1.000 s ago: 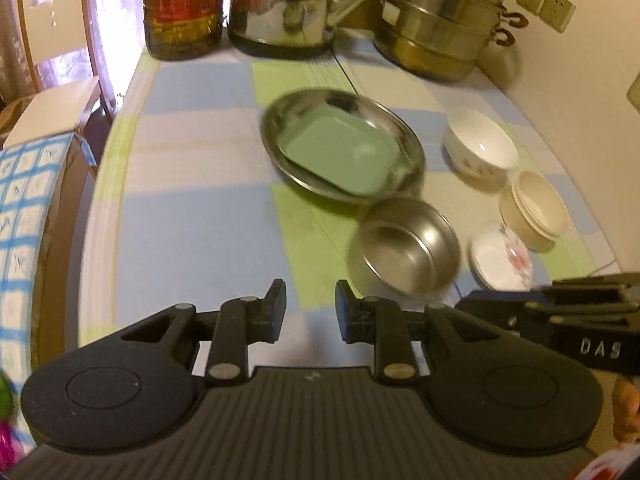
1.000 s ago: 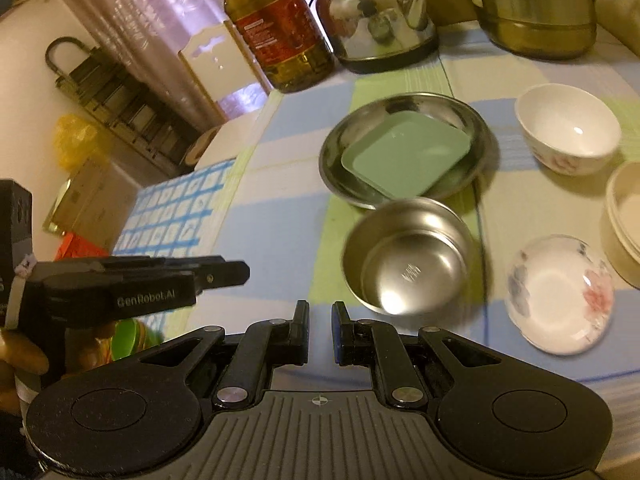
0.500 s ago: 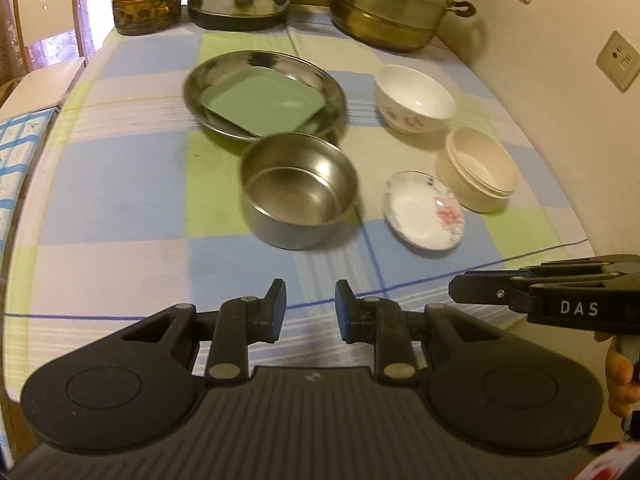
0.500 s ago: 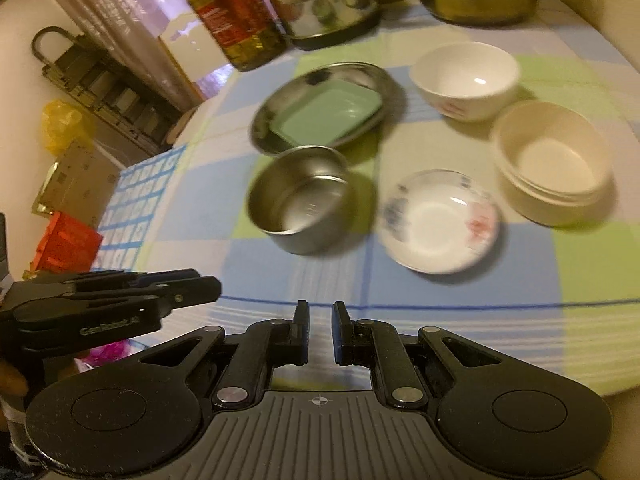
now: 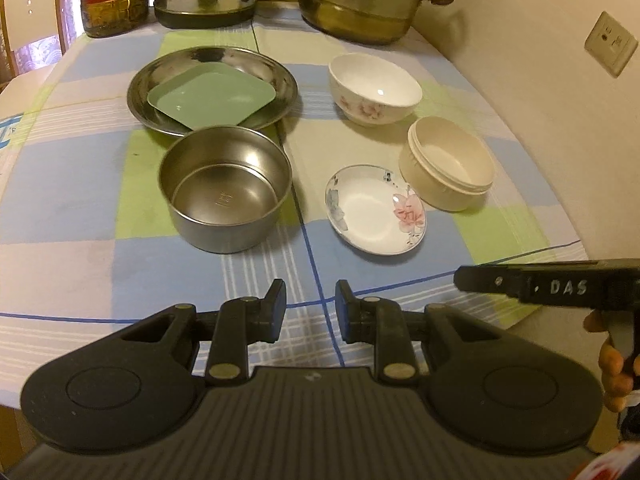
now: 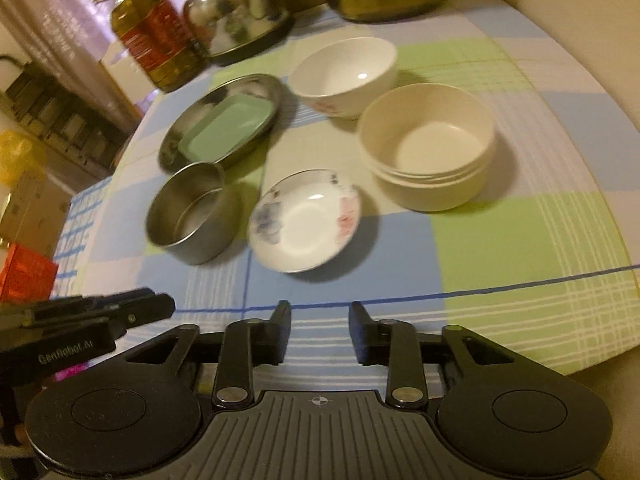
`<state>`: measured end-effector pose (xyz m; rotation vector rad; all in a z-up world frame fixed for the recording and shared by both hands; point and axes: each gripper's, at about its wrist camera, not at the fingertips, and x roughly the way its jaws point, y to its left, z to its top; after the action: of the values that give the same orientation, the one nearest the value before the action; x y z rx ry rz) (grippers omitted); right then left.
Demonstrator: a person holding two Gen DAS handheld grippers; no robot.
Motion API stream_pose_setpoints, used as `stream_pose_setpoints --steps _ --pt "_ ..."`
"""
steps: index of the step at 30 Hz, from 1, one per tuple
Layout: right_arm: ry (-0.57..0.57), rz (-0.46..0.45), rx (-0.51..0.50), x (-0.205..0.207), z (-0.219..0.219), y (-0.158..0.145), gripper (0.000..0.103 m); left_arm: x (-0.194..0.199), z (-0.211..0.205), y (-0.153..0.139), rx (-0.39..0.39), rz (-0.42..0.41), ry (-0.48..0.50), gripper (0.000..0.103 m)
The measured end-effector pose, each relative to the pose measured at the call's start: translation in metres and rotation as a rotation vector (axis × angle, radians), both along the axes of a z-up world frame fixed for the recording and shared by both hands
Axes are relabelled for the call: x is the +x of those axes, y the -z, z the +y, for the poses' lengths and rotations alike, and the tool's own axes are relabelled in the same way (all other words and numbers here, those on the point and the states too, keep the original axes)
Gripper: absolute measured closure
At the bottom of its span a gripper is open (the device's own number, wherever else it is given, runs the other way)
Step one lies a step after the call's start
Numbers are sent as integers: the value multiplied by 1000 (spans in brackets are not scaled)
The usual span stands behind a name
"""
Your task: Organize plates and bowls
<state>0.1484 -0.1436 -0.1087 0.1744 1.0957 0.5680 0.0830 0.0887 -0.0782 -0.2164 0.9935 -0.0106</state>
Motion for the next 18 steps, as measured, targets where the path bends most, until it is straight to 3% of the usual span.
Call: stream_pose_setpoints --steps 9,18 --pt "109 10 45 28 -7 15 69 22 -10 13 13 10 10 80" --pt "129 43 63 52 9 35 70 38 -12 21 23 33 36 80"
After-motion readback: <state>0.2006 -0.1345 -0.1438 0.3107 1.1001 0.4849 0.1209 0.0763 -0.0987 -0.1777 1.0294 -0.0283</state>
